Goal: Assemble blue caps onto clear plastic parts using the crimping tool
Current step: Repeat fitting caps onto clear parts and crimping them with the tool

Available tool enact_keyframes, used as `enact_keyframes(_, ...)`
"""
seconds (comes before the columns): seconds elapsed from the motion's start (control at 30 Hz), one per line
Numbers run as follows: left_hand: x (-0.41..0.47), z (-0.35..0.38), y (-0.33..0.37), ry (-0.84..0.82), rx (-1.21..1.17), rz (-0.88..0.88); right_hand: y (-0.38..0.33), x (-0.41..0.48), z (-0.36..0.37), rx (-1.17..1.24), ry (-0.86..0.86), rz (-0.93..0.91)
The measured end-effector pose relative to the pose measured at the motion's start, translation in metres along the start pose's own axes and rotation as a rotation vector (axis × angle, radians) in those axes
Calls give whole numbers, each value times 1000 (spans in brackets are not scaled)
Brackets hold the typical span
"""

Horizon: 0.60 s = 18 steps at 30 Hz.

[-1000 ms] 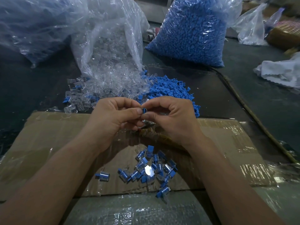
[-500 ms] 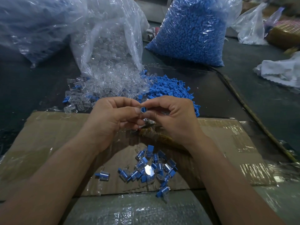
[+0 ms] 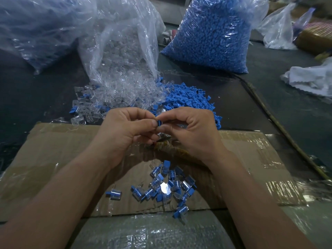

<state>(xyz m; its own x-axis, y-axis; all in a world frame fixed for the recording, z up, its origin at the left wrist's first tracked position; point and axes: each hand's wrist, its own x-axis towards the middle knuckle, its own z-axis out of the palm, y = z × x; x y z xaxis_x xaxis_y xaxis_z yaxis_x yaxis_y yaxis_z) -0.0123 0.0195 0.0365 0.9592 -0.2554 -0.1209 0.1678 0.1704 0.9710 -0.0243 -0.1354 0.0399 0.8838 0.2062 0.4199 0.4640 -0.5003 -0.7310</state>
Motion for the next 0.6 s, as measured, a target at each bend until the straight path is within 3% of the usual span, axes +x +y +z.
enact_keyframes(0.27,0,1,0,-7,-8,16,2,0,-2,-18,-35,4)
enact_keyframes(0.4,2,-2,-1,44,-35,46,9,3,-19,-34,-67,209)
enact_keyframes(0.6,7,-7,-3,84,-49,63,17,6,-44,-307,-447,441)
